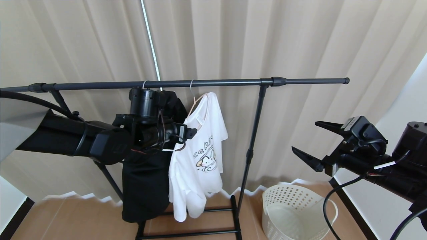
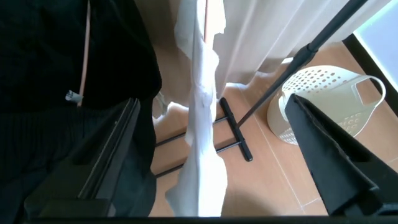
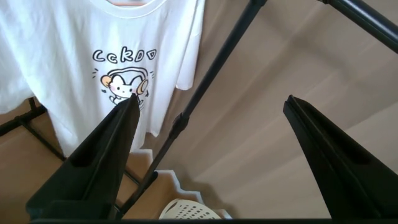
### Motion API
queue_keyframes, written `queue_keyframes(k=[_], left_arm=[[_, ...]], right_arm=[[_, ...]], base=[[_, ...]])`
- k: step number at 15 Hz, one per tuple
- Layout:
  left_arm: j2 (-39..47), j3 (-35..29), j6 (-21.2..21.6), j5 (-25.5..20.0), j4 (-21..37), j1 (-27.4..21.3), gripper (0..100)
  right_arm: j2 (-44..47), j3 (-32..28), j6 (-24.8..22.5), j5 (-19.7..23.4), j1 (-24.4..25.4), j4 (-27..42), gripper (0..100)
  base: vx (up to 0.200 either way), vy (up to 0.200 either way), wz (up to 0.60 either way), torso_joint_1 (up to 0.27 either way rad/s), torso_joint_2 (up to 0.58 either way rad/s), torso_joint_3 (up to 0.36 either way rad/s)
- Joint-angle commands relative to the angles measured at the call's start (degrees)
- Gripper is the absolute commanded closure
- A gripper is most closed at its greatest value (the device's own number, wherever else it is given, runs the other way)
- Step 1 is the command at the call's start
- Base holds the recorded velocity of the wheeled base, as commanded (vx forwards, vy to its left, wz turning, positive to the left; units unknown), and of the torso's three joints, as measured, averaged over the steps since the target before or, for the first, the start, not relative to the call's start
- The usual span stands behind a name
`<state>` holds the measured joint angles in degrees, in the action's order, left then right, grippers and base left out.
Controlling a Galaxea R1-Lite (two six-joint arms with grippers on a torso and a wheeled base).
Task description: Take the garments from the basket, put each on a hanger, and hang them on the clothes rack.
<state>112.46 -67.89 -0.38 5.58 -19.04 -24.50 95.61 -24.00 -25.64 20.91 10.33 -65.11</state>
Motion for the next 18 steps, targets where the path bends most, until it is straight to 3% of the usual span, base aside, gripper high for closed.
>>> queue_keyframes(k=[1,3,4,6,9,11,13,14,15,16,17,18], left_arm=[[-5.3,6.5,0.5,0.0,-3.6,-0.1,0],[-9.8,15.9,1.4,0.0,-13.7,-1.2,0],[-14.4,24.6,4.8,0.2,-21.6,-1.2,0],[-21.2,33.9,6.2,1.0,-25.2,-1.2,0],[-33.8,44.2,6.1,1.8,-25.3,-2.0,0],[-42.0,51.0,6.0,3.9,-25.1,-2.9,0],[-47.2,56.6,5.7,5.7,-25.1,-2.8,0],[-51.8,60.9,5.6,5.8,-24.8,-2.6,0],[-53.4,62.5,5.6,5.9,-24.8,-2.5,0],[-57.7,66.9,5.6,6.1,-24.6,-2.4,0],[-59.1,67.9,5.6,6.2,-24.3,-2.3,0],[-63.6,67.9,5.6,6.6,-20.9,-2.0,0]], right_arm=[[-1.0,0.5,0.0,0.0,0.7,0.0,0],[-4.2,2.1,0.0,0.1,1.6,0.0,0],[-8.1,2.3,0.1,0.0,2.4,0.1,0],[-12.7,3.0,0.2,-0.2,2.1,0.4,0],[-24.2,11.1,3.8,-4.5,2.0,1.4,0],[-30.7,14.2,4.9,-10.4,2.0,8.1,0],[-37.1,16.9,8.1,-13.5,2.1,14.0,0],[-43.1,18.8,10.5,-13.9,2.1,19.7,0],[-45.7,19.5,11.0,-14.0,2.1,22.2,0],[-54.0,20.9,11.0,-14.0,2.1,31.0,0],[-56.6,21.0,11.0,-14.0,2.1,34.3,0],[-64.2,20.7,11.1,-13.7,2.1,44.8,0]], base=[[0.0,0.0,0.0,0.0,0.0,0.0],[0.0,0.0,0.0,0.0,0.0,0.0],[0.0,0.0,0.0,0.0,0.0,0.0],[0.0,0.0,0.0,0.0,0.0,0.0],[0.0,0.0,0.0,0.0,0.0,0.0],[0.0,0.0,0.0,0.0,0.0,0.0],[0.0,0.0,0.0,0.0,0.0,0.0],[0.0,0.0,0.0,0.0,0.0,0.0],[0.0,0.0,0.0,0.0,0.0,0.0],[0.0,0.0,0.0,0.0,0.0,0.0],[0.0,0.0,0.0,0.0,0.0,0.0],[0.0,0.0,0.0,0.0,0.0,0.0]])
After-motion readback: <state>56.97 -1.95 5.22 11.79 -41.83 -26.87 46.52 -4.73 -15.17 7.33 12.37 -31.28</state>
